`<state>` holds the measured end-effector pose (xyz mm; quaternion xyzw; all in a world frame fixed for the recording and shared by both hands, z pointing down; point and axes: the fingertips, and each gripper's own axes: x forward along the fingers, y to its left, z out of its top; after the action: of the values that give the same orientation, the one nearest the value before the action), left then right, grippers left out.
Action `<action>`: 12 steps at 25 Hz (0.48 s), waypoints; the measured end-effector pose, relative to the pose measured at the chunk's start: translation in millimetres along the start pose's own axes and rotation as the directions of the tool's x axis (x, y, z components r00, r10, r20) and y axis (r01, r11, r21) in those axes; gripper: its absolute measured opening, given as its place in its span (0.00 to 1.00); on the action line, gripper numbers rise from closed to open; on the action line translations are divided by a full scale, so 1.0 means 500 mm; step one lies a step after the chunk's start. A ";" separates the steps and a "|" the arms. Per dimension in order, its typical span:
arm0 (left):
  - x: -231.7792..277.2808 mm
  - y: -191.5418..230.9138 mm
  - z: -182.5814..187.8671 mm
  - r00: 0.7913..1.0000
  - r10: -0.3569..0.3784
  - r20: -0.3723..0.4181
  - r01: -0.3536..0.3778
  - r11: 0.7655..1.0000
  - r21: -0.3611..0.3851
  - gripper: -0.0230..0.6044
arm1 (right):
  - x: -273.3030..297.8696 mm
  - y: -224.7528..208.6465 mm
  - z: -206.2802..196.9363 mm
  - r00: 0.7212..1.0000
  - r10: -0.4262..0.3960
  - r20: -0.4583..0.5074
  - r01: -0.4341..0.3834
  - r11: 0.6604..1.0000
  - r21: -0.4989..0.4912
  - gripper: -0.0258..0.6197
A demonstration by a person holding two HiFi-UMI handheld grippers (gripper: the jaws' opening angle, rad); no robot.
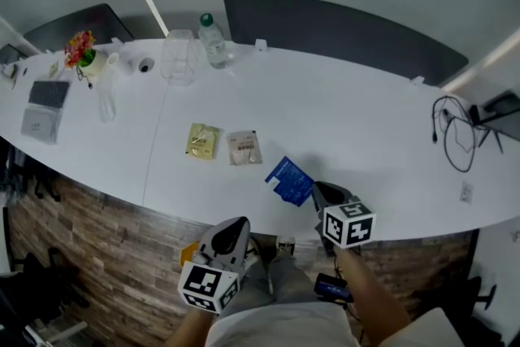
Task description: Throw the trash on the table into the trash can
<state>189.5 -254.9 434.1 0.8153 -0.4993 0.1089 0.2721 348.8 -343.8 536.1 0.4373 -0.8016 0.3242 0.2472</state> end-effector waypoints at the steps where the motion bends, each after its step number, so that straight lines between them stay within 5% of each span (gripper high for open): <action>1: -0.005 -0.003 0.004 1.000 0.000 0.012 0.000 1.000 0.000 0.04 | -0.016 0.007 0.006 1.000 0.015 0.014 -0.015 1.000 0.011 0.09; 12: -0.084 -0.055 0.028 0.994 0.046 0.101 -0.049 0.998 0.025 0.04 | -0.182 0.094 0.053 0.979 0.146 0.141 -0.147 0.989 -0.004 0.09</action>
<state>192.0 -221.4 394.3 0.8113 -0.5301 0.0812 0.2328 350.6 -294.9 442.4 0.3997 -0.8460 0.3123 0.1642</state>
